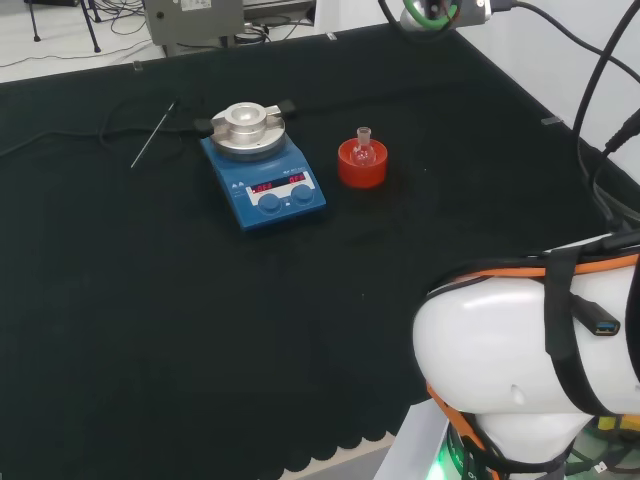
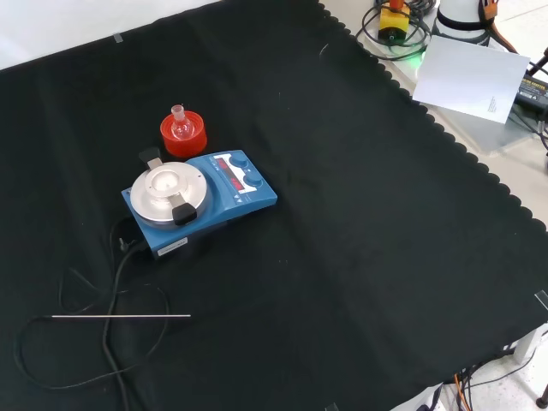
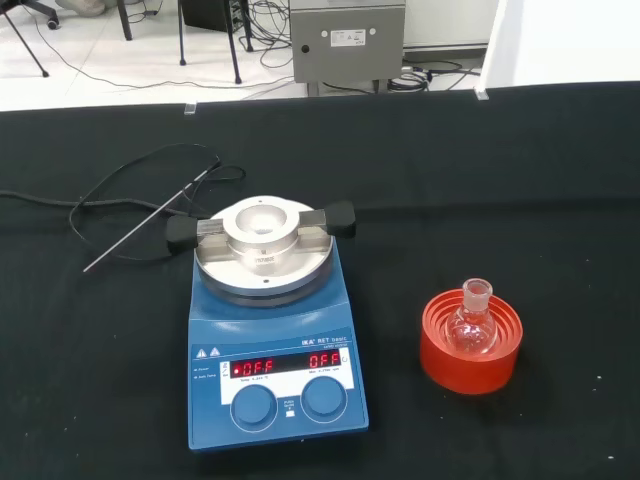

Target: Pick up the round-bottom flask.

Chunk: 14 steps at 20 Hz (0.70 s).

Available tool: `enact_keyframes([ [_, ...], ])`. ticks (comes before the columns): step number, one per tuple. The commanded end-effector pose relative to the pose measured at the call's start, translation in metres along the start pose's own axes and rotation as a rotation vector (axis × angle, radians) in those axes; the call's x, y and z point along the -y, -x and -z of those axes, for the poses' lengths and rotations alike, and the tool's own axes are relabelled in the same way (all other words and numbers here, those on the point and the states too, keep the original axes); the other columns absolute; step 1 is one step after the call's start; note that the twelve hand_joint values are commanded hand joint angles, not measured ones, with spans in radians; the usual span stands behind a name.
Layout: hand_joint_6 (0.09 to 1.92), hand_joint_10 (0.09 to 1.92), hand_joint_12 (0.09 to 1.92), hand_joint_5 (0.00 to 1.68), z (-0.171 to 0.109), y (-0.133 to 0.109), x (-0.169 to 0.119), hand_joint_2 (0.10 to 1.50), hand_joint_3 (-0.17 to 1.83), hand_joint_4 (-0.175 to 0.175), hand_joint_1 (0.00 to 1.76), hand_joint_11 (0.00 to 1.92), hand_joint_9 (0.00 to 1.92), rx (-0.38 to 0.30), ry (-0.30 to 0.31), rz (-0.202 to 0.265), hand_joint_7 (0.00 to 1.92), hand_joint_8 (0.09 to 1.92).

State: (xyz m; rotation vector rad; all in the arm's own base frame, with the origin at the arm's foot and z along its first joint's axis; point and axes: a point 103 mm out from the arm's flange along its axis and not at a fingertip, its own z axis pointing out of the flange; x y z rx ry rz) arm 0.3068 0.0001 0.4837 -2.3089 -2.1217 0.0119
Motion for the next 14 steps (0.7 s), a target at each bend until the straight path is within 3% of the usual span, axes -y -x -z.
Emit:
enact_keyframes([
  [1,0.09,0.86,1.15,0.27,-0.001,0.006,-0.003,1.03,0.69,-0.017,0.38,0.33,0.43,0.006,0.007,-0.003,0.33,0.83],
  [2,0.09,0.75,1.11,0.27,-0.001,0.011,-0.005,1.13,0.55,-0.012,0.23,0.16,0.28,0.005,0.006,-0.005,0.19,0.68],
  [4,0.09,0.65,1.07,0.27,-0.002,0.02,-0.009,1.23,0.39,-0.008,0.12,0.03,0.17,0.003,0.003,-0.012,0.09,0.54],
  [5,0.09,0.63,1.07,0.27,-0.002,0.022,-0.011,1.24,0.36,-0.008,0.1,0.01,0.16,0.002,0.001,-0.012,0.08,0.51],
  [6,0.09,0.62,1.06,0.27,-0.003,0.0,-0.002,1.25,0.35,-0.007,0.09,0.01,0.15,0.019,0.009,-0.004,0.07,0.5],
  [8,0.09,0.61,1.06,0.27,-0.004,-0.005,-0.002,1.26,0.33,-0.007,0.09,0.0,0.15,0.012,0.003,-0.009,0.07,0.49],
  [14,0.09,0.61,1.06,0.27,-0.018,0.028,-0.028,1.26,0.32,-0.008,0.1,0.0,0.14,0.005,-0.021,-0.036,0.07,0.49],
])
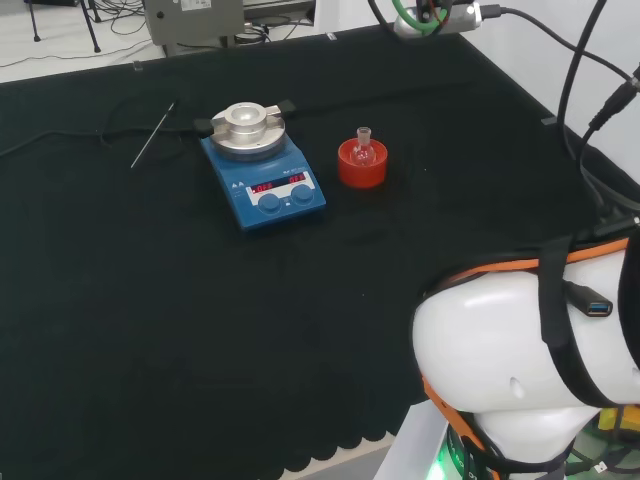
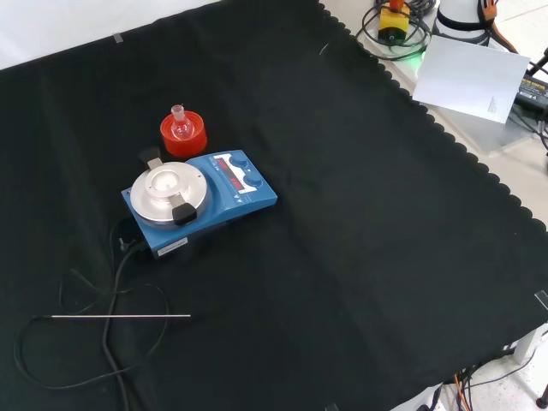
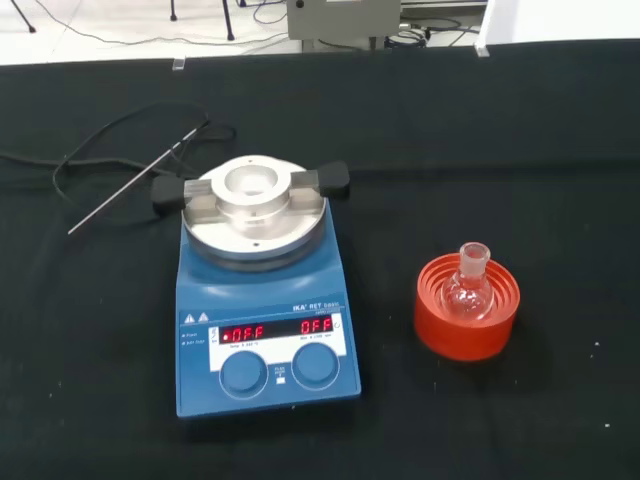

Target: Pick up the round-bottom flask.

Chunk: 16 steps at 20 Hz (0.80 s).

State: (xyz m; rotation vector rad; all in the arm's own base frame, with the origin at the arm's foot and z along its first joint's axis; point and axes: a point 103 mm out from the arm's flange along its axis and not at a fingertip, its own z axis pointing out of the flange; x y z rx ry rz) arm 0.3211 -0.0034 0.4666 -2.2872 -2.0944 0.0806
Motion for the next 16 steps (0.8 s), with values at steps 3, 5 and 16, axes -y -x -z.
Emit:
enact_keyframes([
  [3,0.09,0.61,1.06,0.26,-0.012,0.035,-0.029,1.24,0.3,-0.009,0.14,0.0,0.15,-0.035,0.035,-0.055,0.07,0.48],
  [5,0.09,0.62,1.07,0.26,-0.02,0.04,-0.04,1.22,0.28,-0.012,0.18,0.0,0.16,-0.052,0.045,-0.075,0.09,0.49],
  [16,0.09,0.67,1.23,0.35,-0.078,0.061,-0.13,1.14,0.25,-0.033,0.37,0.0,0.29,-0.194,0.027,-0.138,0.19,0.55],
])
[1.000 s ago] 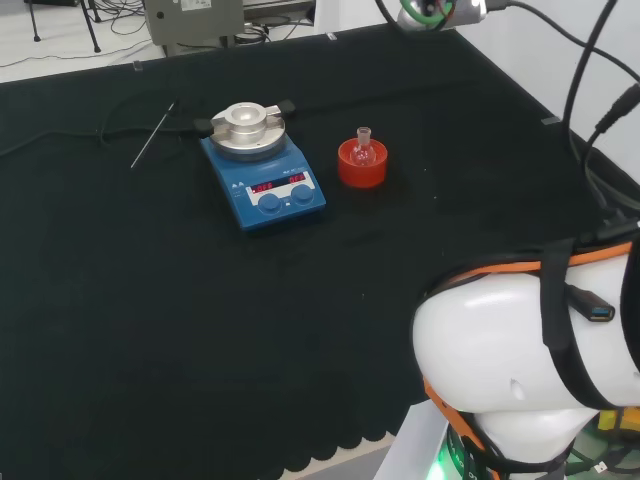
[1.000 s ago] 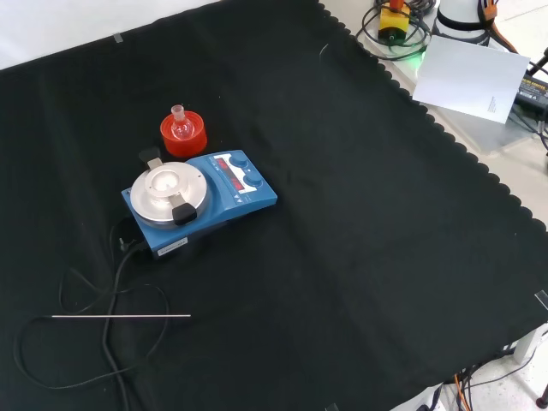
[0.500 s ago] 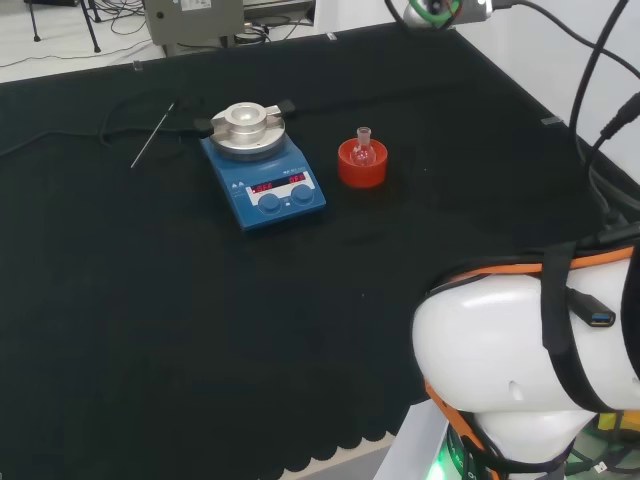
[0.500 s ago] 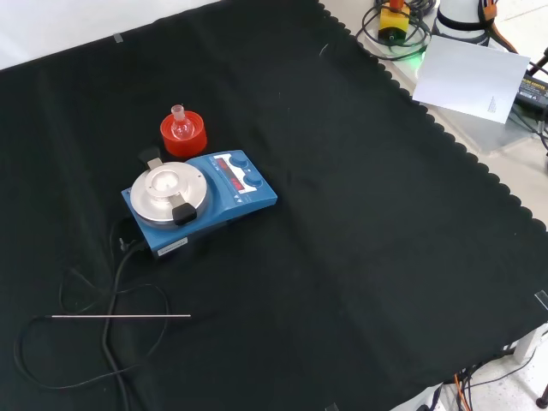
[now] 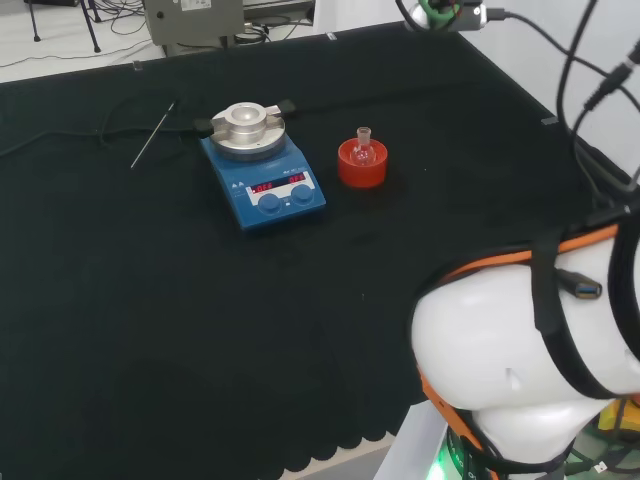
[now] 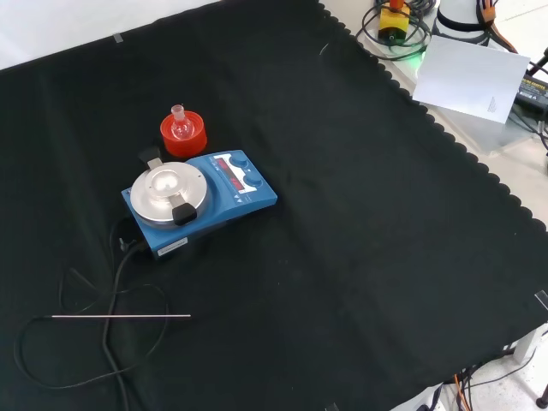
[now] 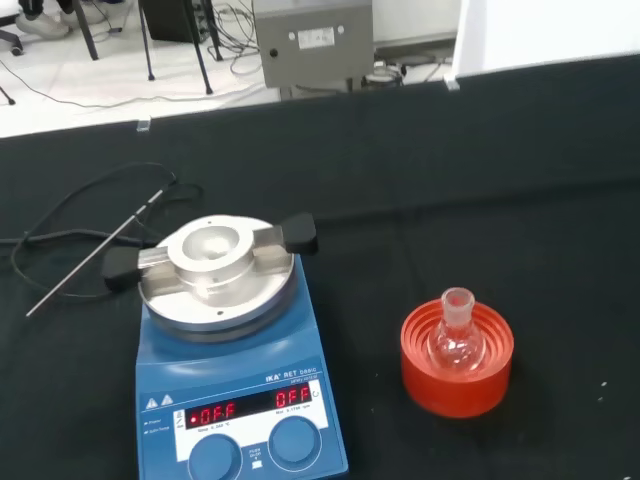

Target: Pick up the round-bottom flask.

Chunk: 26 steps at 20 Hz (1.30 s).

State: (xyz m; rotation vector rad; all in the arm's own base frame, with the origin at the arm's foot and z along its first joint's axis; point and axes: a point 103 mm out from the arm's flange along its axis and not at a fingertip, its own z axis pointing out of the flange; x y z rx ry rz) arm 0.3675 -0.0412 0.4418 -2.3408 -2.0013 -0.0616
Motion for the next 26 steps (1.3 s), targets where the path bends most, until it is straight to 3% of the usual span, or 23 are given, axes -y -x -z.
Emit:
enact_keyframes([
  [1,0.09,0.67,1.25,0.35,-0.063,0.028,-0.086,1.13,0.25,-0.034,0.38,0.0,0.29,-0.114,-0.025,-0.078,0.2,0.56],
  [11,0.09,0.69,1.32,0.44,-0.141,0.037,-0.136,1.03,0.27,-0.047,0.55,0.0,0.35,-0.158,-0.07,-0.129,0.23,0.61],
  [17,0.09,0.69,1.35,0.49,-0.18,0.046,-0.151,0.87,0.41,-0.051,0.63,0.0,0.39,-0.19,-0.095,-0.151,0.27,0.64],
  [26,0.09,0.7,1.36,0.52,-0.219,0.054,-0.164,0.83,0.44,-0.056,0.67,0.0,0.41,-0.212,-0.122,-0.167,0.29,0.66],
])
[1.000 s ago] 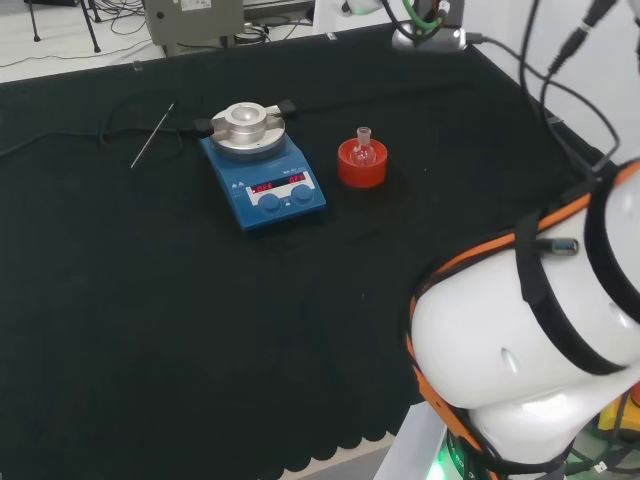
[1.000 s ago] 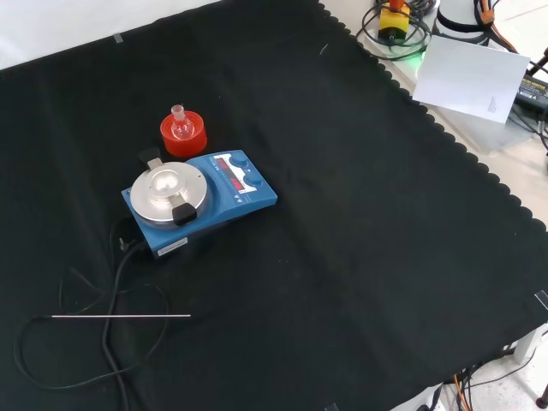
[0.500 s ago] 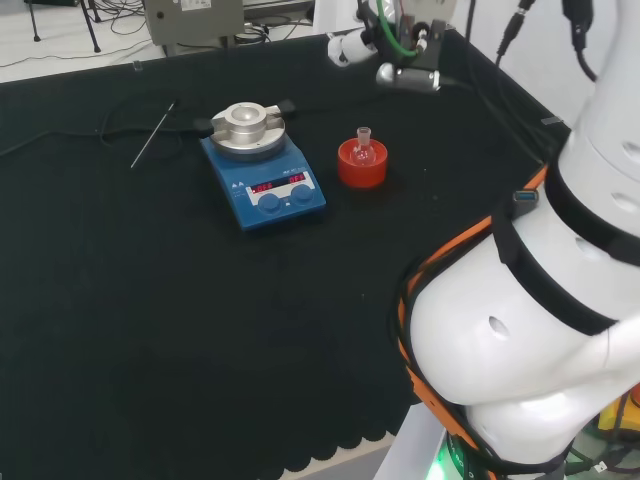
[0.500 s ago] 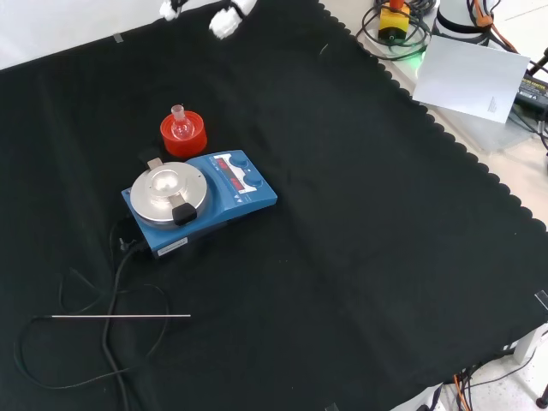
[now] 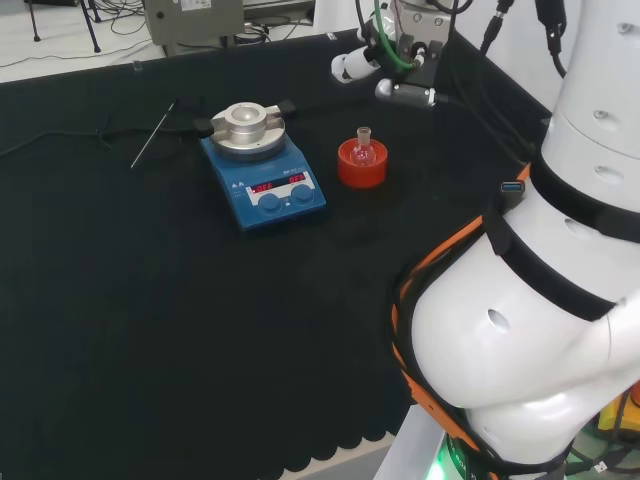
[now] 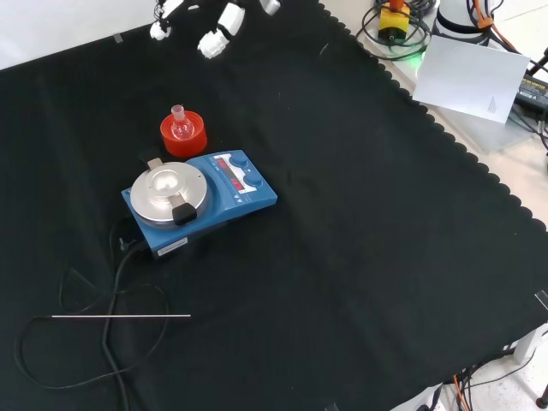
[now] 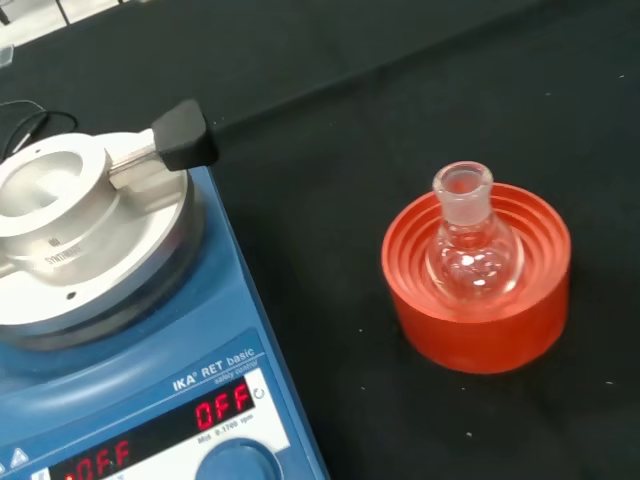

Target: Pick up the round-bottom flask.

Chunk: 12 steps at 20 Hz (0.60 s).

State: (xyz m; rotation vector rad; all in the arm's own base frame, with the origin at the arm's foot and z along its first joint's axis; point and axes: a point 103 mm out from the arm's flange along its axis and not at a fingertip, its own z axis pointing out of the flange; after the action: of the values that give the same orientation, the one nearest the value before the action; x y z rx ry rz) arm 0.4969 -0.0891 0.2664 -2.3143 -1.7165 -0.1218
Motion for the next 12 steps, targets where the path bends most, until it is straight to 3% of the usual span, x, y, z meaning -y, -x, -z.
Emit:
enact_keyframes([
  [1,0.09,0.7,1.36,0.52,-0.045,0.017,-0.034,0.82,0.44,-0.056,0.67,0.0,0.41,-0.051,-0.008,-0.025,0.29,0.66],
  [5,0.09,0.7,1.36,0.55,-0.059,0.019,-0.037,0.79,0.45,-0.053,0.71,0.01,0.42,-0.07,0.029,0.002,0.31,0.66],
  [12,0.09,0.69,1.35,0.6,-0.084,0.027,-0.044,0.73,0.49,-0.051,0.76,0.03,0.45,-0.065,0.003,-0.024,0.35,0.67],
])
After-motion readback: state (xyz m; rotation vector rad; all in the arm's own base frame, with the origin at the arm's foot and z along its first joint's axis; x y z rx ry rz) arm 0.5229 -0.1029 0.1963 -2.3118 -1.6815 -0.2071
